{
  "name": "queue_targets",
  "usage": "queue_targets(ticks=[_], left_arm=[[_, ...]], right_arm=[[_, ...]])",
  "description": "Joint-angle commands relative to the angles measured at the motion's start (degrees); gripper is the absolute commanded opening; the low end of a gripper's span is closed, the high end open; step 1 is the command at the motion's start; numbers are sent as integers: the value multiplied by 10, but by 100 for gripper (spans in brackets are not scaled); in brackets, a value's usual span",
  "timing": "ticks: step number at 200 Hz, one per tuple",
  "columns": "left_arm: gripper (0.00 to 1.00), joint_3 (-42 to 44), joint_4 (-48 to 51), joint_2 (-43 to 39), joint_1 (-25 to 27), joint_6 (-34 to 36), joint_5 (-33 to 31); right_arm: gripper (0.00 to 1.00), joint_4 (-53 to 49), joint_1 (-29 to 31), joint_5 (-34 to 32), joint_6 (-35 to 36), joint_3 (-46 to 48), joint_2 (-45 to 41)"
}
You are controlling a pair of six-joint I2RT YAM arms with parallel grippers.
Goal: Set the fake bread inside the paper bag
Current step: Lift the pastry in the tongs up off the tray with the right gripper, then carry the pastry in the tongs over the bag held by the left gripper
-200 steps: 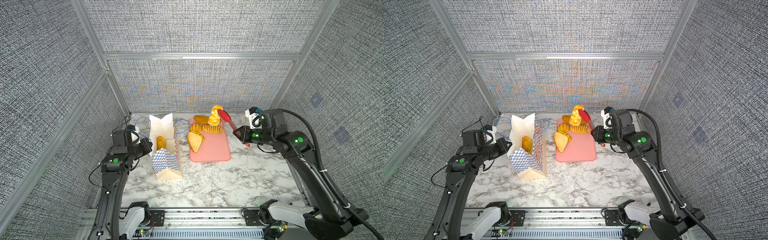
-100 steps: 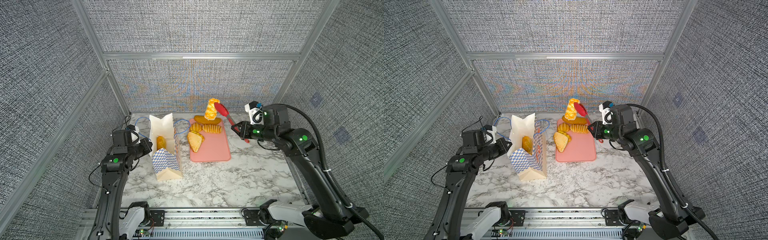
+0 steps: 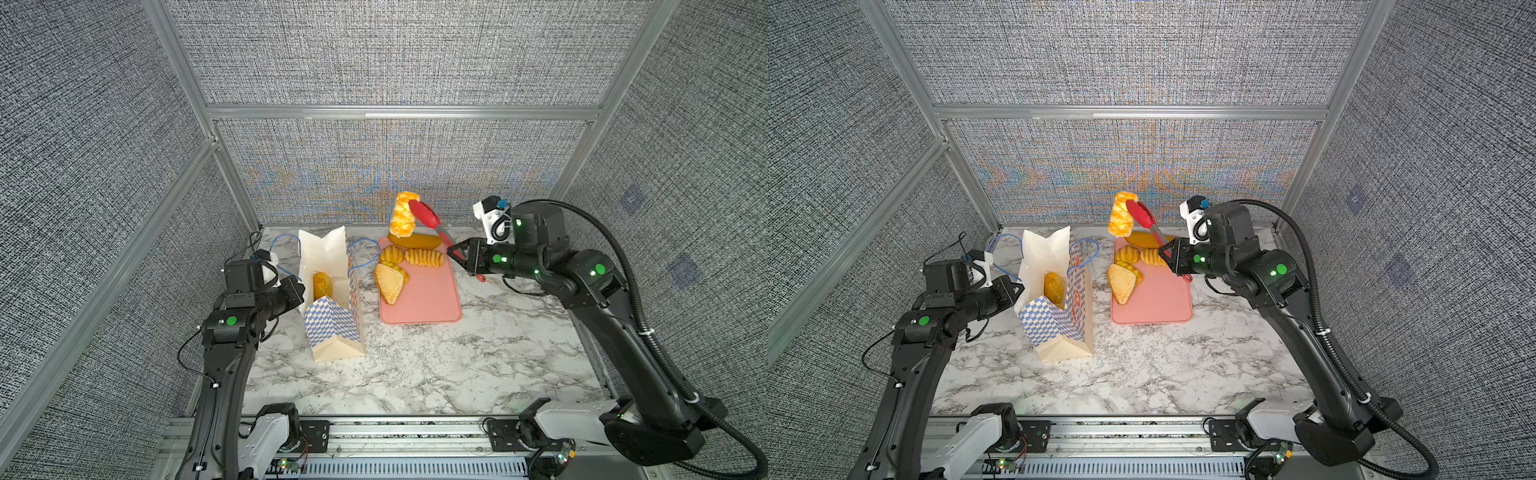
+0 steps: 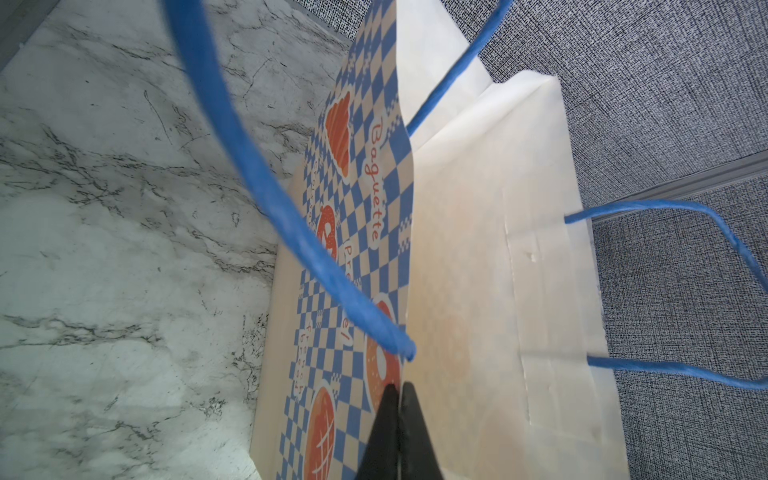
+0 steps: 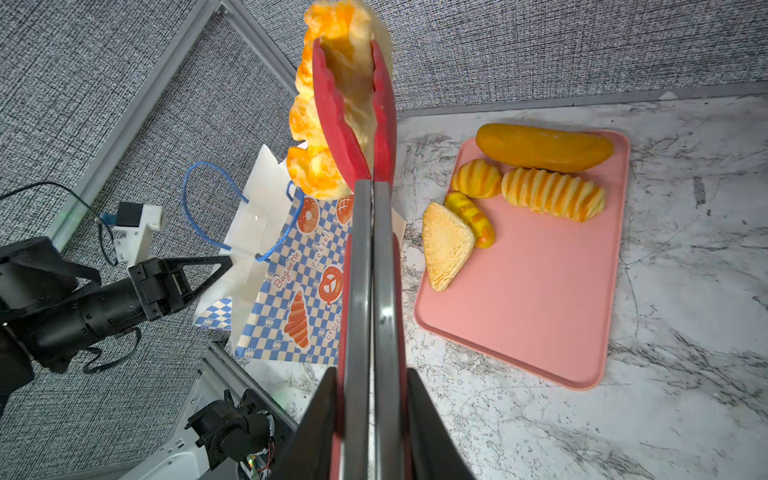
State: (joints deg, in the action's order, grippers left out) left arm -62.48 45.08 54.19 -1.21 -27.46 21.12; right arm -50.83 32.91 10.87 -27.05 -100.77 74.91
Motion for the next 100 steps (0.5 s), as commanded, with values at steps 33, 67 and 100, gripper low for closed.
queue_targets(ticks=[33,67,100], left_arm=[[0,0,-7,-3,0,0,4],[0,0,-6,-3,0,0,4],[0,0,-7,-4,0,0,5]], right_arm=[[24,35,45,-13,4,-38,30],[24,36,71,-14,8,-61,53],[24,41,96,-9,9,-77,77]])
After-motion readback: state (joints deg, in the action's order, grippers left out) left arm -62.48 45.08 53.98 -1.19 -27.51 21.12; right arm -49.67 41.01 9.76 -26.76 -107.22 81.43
